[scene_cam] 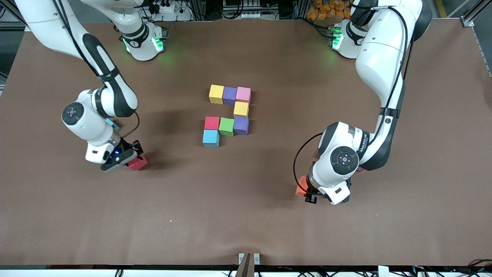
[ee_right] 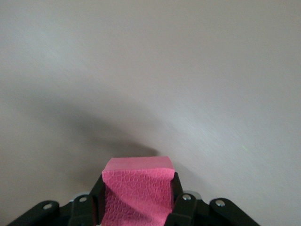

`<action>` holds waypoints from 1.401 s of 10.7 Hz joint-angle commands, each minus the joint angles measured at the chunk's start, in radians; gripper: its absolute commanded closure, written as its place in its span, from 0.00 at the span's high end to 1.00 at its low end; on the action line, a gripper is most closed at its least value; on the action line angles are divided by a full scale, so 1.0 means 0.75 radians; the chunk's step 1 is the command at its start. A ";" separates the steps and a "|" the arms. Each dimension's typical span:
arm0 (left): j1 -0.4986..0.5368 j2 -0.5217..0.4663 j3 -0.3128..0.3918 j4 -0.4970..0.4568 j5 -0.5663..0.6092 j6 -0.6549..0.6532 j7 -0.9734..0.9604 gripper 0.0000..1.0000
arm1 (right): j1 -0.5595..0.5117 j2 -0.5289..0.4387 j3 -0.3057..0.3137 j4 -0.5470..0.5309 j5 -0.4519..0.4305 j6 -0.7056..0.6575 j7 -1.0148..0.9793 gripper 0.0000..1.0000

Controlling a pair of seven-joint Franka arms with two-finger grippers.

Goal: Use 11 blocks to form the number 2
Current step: 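Place the red cube below cyan while the left gripper carries orange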

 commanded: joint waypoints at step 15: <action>0.010 -0.008 0.006 -0.006 -0.008 -0.010 0.093 0.38 | 0.765 0.321 -0.211 0.461 -0.040 -0.187 1.422 0.35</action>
